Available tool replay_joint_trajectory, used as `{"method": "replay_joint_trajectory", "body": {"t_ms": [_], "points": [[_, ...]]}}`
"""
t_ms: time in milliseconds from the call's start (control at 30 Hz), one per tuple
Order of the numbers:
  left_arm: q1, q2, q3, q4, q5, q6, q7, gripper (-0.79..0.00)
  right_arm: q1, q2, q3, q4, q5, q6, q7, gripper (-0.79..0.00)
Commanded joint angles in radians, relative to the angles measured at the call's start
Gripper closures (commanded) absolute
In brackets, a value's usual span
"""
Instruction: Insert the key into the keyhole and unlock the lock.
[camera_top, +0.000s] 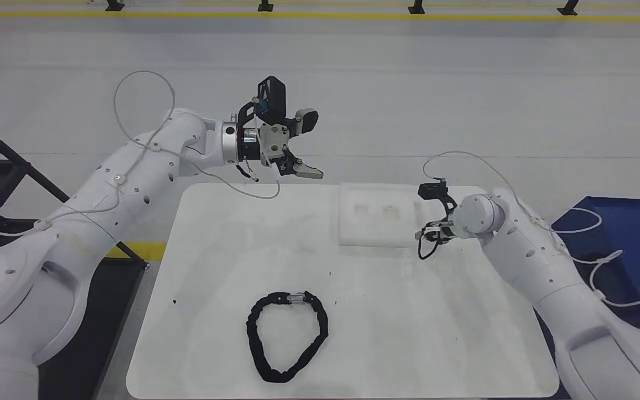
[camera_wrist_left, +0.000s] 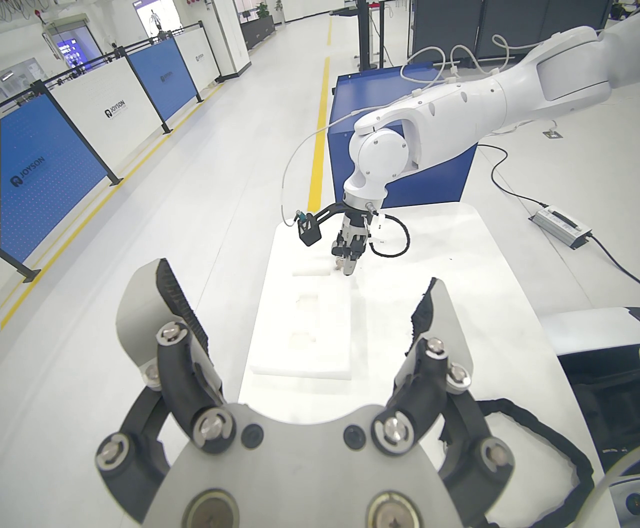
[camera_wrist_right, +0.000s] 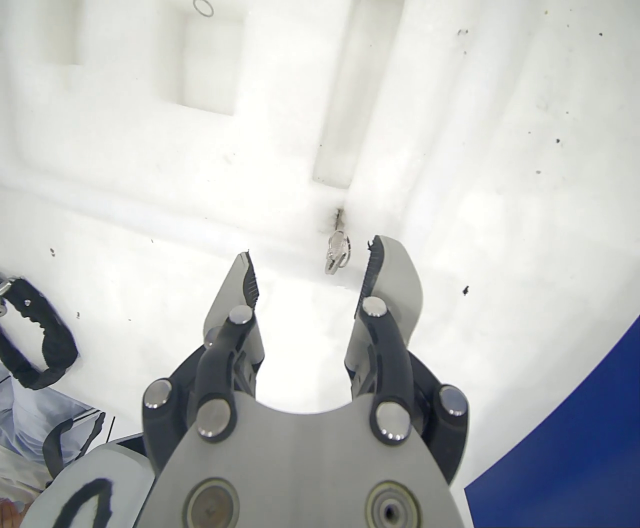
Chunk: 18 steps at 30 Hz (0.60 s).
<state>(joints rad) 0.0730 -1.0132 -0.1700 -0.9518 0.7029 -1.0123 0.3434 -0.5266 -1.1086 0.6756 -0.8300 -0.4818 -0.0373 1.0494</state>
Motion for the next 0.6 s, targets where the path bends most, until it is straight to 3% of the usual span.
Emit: {"method": "replay_joint_trajectory", "body": {"t_ms": [0, 100, 200, 333, 400, 467, 567], "points": [[0.0, 0.0, 0.0, 0.0, 0.0, 0.0, 0.0, -0.785, 0.002, -0.005, -0.002, 0.011, -0.003, -0.001, -0.007, -0.311], [0.0, 0.0, 0.0, 0.0, 0.0, 0.0, 0.0, -0.785, 0.005, -0.013, -0.005, 0.031, -0.01, 0.004, -0.016, -0.191], [0.0, 0.0, 0.0, 0.0, 0.0, 0.0, 0.0, -0.785, 0.009, -0.02, -0.008, 0.045, -0.019, 0.01, -0.025, -0.206], [0.0, 0.0, 0.0, 0.0, 0.0, 0.0, 0.0, -0.785, 0.013, -0.029, -0.009, 0.065, -0.024, 0.009, -0.035, -0.169], [0.0, 0.0, 0.0, 0.0, 0.0, 0.0, 0.0, -0.785, 0.015, -0.034, -0.01, 0.076, -0.026, 0.006, -0.041, -0.114], [0.0, 0.0, 0.0, 0.0, 0.0, 0.0, 0.0, -0.785, 0.017, -0.04, -0.013, 0.089, -0.03, 0.006, -0.05, -0.003], [0.0, 0.0, 0.0, 0.0, 0.0, 0.0, 0.0, -0.785, 0.022, -0.049, -0.016, 0.108, -0.033, 0.007, -0.055, 0.0]]}}
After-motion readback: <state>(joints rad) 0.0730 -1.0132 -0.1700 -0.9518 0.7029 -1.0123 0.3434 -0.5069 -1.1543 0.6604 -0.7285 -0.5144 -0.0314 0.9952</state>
